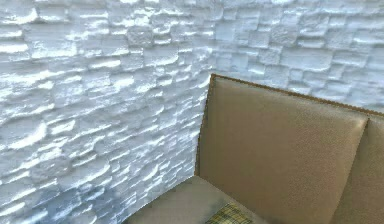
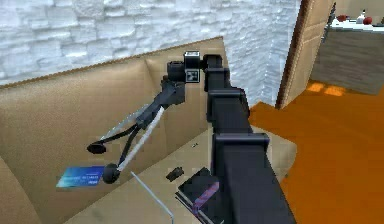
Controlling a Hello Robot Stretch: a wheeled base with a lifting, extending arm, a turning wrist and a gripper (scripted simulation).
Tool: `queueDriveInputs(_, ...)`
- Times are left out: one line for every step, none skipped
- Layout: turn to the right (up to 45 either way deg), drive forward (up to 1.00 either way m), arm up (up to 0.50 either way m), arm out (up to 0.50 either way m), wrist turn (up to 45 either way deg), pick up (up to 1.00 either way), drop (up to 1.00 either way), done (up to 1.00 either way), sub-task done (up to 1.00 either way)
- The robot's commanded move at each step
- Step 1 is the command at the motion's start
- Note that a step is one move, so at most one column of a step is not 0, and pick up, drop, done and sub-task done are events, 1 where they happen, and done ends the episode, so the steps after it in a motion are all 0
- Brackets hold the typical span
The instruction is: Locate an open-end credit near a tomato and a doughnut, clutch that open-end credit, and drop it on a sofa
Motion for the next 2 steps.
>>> queueDriveInputs(0.0, 0.00, 0.00, 0.00, 45.0, 0.00, 0.00, 0.00, 0.00)
queueDriveInputs(0.0, 0.00, 0.00, 0.00, 45.0, 0.00, 0.00, 0.00, 0.00)
